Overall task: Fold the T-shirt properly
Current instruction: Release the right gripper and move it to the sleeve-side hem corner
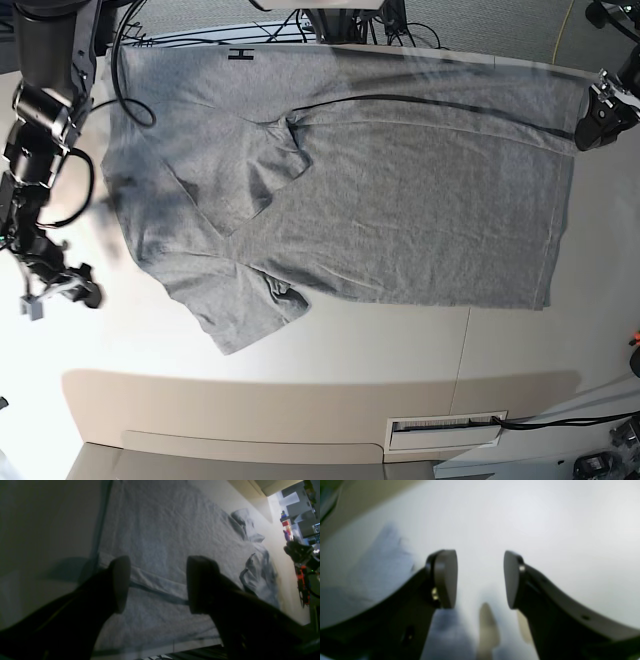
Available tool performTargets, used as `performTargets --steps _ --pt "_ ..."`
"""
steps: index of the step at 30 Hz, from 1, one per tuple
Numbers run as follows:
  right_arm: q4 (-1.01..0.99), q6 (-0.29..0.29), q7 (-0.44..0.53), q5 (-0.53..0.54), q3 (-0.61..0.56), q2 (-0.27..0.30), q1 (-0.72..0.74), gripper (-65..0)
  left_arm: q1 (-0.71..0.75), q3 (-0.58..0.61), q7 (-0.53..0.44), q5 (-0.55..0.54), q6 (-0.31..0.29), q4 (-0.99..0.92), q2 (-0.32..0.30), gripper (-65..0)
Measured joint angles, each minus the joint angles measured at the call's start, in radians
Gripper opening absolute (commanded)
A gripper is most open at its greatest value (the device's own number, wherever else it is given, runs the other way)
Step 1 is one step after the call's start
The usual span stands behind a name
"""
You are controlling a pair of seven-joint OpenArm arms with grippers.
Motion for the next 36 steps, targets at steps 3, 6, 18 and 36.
performTargets --steps 3,6,18,36 --pt "-0.009 -0.001 -0.005 -0.003 -0.016 -0.026 -0.01 -35.6 0.0 0.0 0.0 0.0 0.0 0.0 0.0 -29.1" --pt "-0.009 -0.007 0.037 -0.102 -0.016 -0.054 -0.022 -35.6 0.0 0.0 0.0 0.0 0.0 0.0 0.0 -29.1" --pt "-0.004 -0.028 0.066 -0.238 -0.016 -0.146 -0.018 -35.6 0.0 0.0 0.0 0.001 0.0 0.0 0.0 -29.1" --pt "0.021 0.011 -0.011 -0.095 -0.011 -0.133 -0.118 -35.6 0.0 0.0 0.004 0.0 0.0 0.0 0.0 -29.1"
